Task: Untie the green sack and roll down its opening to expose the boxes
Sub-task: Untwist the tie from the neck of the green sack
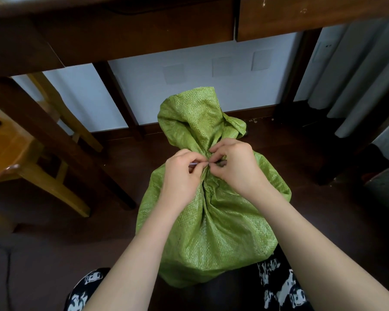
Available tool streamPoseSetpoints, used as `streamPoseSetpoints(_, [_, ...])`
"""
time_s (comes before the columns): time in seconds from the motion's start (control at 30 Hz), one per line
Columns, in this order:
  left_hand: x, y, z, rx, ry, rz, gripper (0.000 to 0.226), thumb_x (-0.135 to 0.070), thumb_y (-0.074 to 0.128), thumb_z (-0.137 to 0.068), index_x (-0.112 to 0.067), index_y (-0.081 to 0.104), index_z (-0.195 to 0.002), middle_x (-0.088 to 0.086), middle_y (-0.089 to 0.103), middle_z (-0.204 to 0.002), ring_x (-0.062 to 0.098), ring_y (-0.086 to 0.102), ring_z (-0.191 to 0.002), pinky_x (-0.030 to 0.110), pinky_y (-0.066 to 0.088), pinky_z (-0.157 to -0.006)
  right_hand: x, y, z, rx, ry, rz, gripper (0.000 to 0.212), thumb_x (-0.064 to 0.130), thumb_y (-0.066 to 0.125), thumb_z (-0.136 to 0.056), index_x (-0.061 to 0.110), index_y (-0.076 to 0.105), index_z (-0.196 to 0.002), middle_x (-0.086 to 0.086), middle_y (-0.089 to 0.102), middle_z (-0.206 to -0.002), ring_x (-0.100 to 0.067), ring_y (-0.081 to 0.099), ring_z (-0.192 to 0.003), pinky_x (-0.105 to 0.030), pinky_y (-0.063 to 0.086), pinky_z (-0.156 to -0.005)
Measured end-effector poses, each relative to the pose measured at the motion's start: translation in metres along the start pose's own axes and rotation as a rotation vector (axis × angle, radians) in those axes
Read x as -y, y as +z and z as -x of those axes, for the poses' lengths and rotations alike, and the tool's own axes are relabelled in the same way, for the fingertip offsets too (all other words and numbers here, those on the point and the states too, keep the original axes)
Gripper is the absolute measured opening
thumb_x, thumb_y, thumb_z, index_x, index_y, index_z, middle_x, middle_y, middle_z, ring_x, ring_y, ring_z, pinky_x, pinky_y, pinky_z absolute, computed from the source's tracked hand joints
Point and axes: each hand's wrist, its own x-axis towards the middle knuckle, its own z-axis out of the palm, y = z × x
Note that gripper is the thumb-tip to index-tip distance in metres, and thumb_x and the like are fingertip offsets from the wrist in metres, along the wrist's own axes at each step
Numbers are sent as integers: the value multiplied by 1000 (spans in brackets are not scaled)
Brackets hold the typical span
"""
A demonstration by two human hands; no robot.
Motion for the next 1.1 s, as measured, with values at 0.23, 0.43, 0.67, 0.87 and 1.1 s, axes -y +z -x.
streamPoseSetpoints(0.23, [1,3,7,-51,-196,239,8,-9,70,-83,-16,73,-81,-15,68,-75,-9,63,-70,4,45,-65,-1,4,5,-59,100,-175,8,3,75,-74,3,77,-82,-6,70,-102,-12,66,-90,-30,59,-77])
streamPoseSetpoints(0.43, [5,3,7,-60,-312,373,6,-12,72,-82,-17,74,-82,-8,73,-82,0,67,-77,9,49,-70,-3,5,9,-110,213,-358,6,4,75,-76,7,78,-81,2,71,-100,0,62,-97,-17,56,-77])
streamPoseSetpoints(0.67, [3,2,4,11,-80,160,10,-7,64,-86,-16,64,-81,-9,65,-78,7,62,-76,19,50,-69,-10,7,12,-124,296,-393,5,13,79,-74,12,79,-79,10,73,-99,8,62,-94,3,40,-74])
streamPoseSetpoints(0.87, [5,3,1,19,-201,197,23,-2,63,-85,-22,62,-74,-10,60,-72,-2,54,-66,8,41,-62,-9,9,15,-114,171,-329,8,9,77,-76,9,77,-84,-1,71,-102,6,61,-91,-9,51,-71])
streamPoseSetpoints(1.1, [2,8,1,-31,-61,46,14,4,62,-81,-9,65,-77,1,66,-75,17,62,-75,30,52,-68,-14,9,8,-72,-234,179,8,6,75,-76,3,76,-83,-13,71,-95,-35,62,-83,-42,54,-75])
